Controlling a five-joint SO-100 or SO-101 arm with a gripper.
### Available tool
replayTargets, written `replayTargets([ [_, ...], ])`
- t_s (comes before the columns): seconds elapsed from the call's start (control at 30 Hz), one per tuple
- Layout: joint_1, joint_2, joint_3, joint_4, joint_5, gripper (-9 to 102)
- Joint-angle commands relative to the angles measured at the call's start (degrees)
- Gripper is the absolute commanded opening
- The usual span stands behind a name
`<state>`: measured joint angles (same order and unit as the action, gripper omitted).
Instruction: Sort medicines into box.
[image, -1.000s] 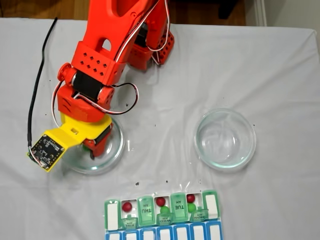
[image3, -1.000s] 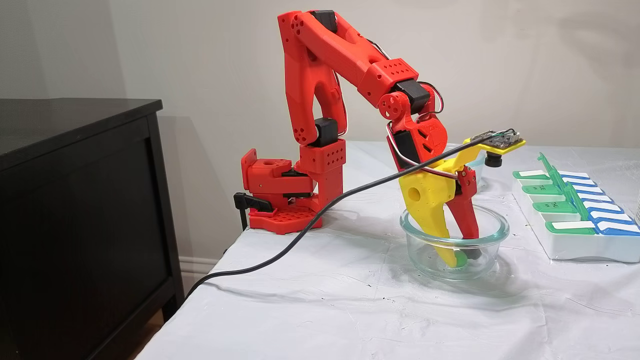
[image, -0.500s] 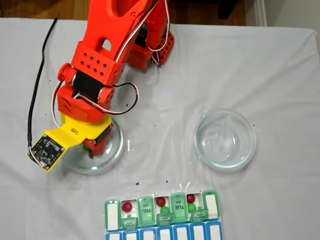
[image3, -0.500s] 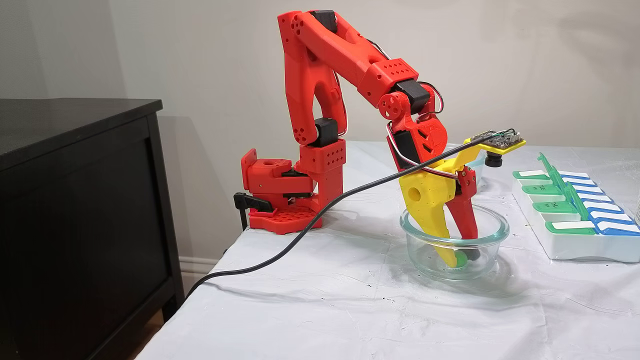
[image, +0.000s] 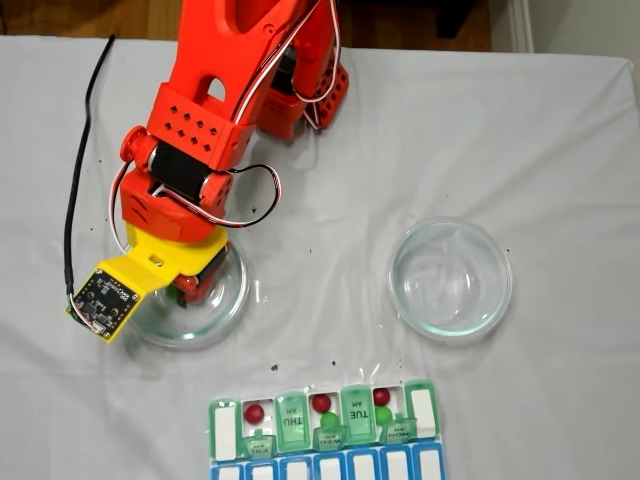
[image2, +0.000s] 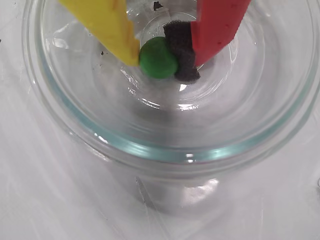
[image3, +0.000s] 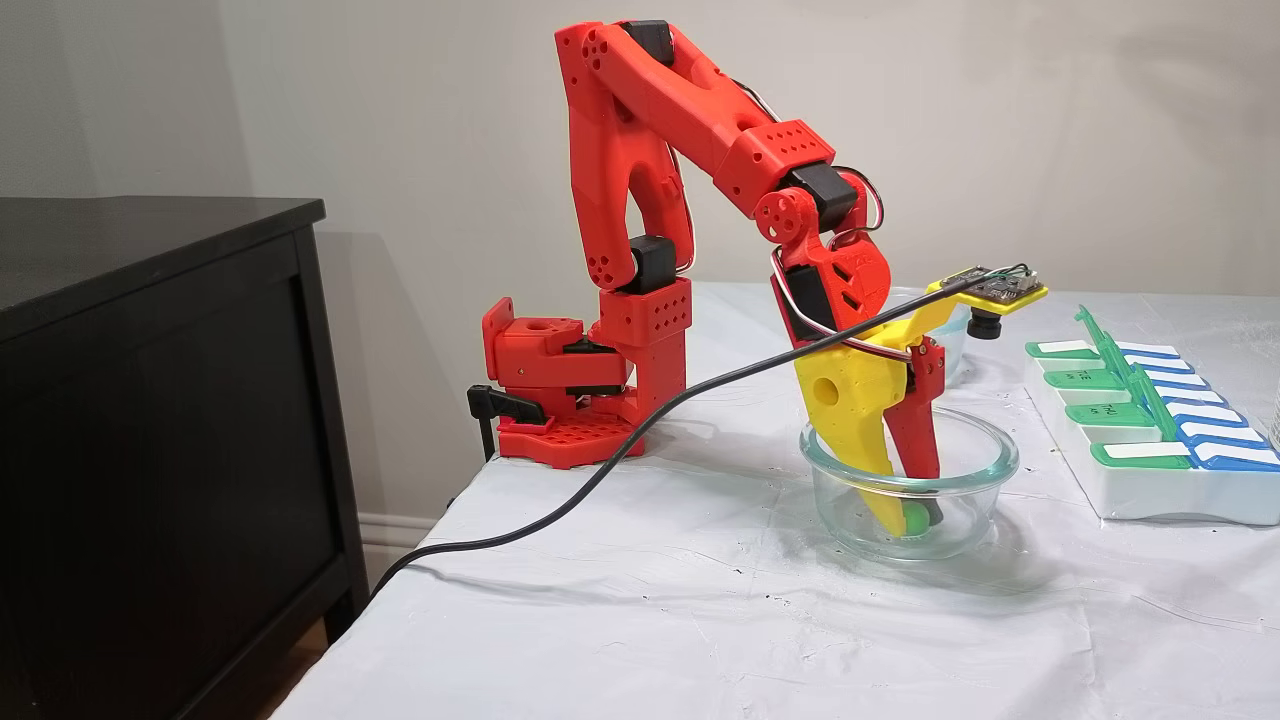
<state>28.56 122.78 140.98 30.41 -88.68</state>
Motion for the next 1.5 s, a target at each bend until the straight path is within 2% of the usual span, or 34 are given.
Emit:
replayTargets([
  [0.0, -0.18, 4.92, -0.35, -0.26, -0.09, 10],
  [0.57, -0.26, 4.83, -0.09, -3.25, 2.02, 9],
  [0.8, -0.35, 5.62, 0.35, -3.34, 2.02, 0],
  [1.13, -0.44, 9.05, 1.23, -2.64, 4.39, 0],
  [1.23, -1.41, 13.36, 1.67, -1.67, 8.09, 0],
  [1.47, -4.39, 26.46, -0.62, 0.18, 23.82, 0],
])
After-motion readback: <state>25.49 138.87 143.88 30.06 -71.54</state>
